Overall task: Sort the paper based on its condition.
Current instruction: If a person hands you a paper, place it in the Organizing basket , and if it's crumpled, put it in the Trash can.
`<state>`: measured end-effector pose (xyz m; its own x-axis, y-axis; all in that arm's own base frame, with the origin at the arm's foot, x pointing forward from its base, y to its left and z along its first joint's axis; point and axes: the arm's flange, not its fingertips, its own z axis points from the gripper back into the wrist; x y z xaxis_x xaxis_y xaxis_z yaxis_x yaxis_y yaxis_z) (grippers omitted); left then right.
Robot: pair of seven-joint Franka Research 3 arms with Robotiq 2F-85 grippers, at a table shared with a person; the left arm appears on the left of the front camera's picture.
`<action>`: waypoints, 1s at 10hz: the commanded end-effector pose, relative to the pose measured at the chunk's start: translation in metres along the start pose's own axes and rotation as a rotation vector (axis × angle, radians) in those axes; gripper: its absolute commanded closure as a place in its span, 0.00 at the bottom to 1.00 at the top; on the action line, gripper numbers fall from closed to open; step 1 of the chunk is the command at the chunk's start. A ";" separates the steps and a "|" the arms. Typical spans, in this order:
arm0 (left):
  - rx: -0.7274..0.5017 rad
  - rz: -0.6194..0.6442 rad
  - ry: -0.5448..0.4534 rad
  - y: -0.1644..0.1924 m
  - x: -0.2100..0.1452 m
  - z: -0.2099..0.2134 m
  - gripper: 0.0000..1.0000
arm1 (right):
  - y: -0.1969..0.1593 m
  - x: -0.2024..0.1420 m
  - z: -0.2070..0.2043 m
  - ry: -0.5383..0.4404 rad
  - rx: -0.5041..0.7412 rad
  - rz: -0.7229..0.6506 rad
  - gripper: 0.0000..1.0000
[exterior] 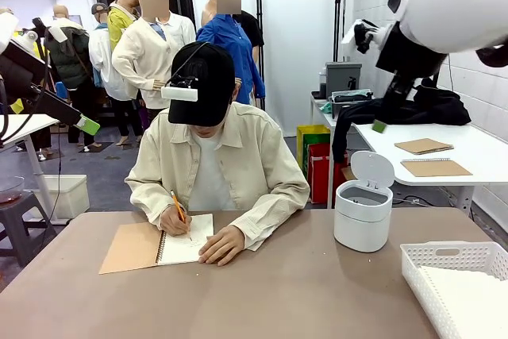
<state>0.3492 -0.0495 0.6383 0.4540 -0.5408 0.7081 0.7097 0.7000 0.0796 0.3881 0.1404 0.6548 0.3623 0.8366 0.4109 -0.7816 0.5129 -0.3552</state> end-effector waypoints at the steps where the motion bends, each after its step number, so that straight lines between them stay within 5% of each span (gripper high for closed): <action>1: 0.000 0.002 0.000 0.000 0.000 0.000 0.00 | -0.002 0.013 -0.008 -0.135 0.121 0.009 0.00; 5: 0.000 0.002 0.000 0.000 0.000 0.000 0.00 | 0.028 0.023 -0.020 -0.298 0.320 -0.180 0.00; 10: 0.000 0.002 0.000 0.000 0.000 0.000 0.00 | 0.042 0.024 -0.034 -0.306 0.349 -0.082 0.00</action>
<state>0.3492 -0.0494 0.6383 0.4541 -0.5407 0.7081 0.7096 0.7001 0.0795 0.3794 0.1979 0.6234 0.3670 0.6569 0.6586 -0.8779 0.4787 0.0118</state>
